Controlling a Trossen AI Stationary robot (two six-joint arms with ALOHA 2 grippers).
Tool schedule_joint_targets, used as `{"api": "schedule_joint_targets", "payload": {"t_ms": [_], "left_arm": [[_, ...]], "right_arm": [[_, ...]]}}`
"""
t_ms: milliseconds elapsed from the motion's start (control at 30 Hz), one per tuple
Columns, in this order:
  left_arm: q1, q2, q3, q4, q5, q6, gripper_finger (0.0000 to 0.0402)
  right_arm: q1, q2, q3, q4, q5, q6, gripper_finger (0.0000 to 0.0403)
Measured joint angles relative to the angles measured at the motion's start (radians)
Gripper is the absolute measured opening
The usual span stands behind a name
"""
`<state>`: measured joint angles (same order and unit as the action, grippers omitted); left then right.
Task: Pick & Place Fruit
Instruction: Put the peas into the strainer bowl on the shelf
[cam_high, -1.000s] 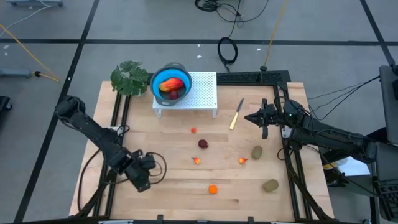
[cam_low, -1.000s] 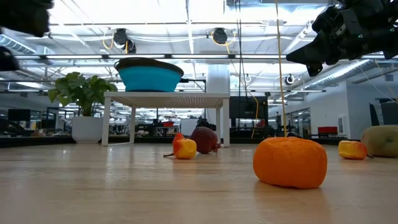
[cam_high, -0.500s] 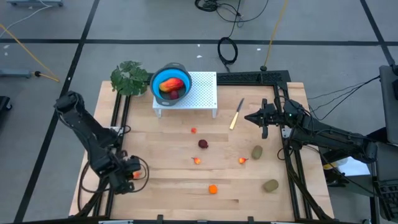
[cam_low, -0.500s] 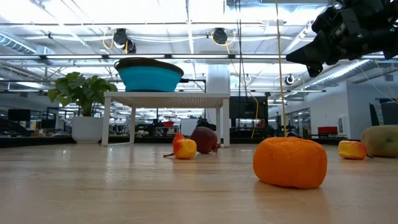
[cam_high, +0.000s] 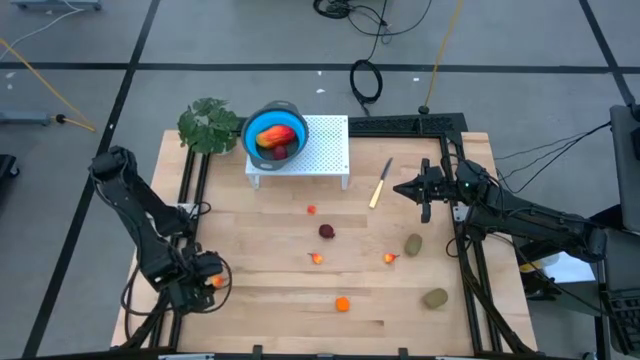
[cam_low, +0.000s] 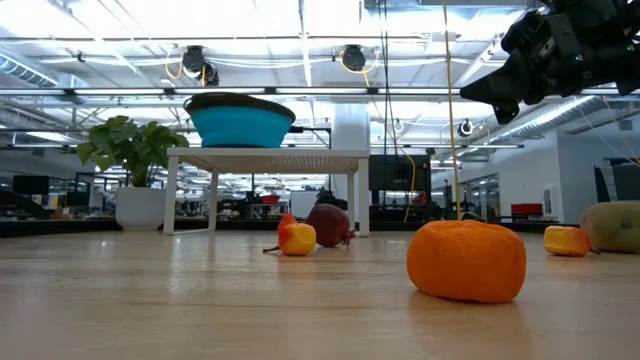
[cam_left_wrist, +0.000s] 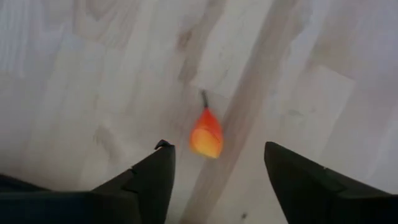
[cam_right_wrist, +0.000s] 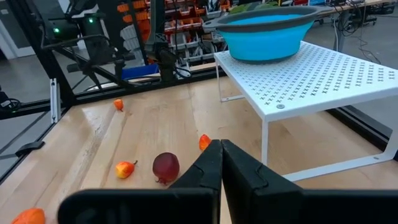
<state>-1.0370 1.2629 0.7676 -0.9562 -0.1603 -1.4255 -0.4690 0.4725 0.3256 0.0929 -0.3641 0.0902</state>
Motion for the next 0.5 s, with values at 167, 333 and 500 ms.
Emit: {"api": "schedule_joint_targets", "payload": {"t_ms": [167, 333, 500], "left_arm": [[0.000, 0.000, -0.067, 0.060, 0.022, 0.002, 0.0266], [0.001, 0.000, -0.118, 0.114, 0.024, -0.001, 0.0255], [0.001, 0.000, -0.170, 0.206, 0.054, 0.001, 0.0247]], "right_arm": [[0.000, 0.000, 0.000, 0.000, 0.000, 0.000, 0.0000], [0.000, 0.000, 0.000, 0.000, 0.000, 0.002, 0.0000], [0.000, 0.000, 0.000, 0.000, 0.000, 0.002, 0.0000]]}}
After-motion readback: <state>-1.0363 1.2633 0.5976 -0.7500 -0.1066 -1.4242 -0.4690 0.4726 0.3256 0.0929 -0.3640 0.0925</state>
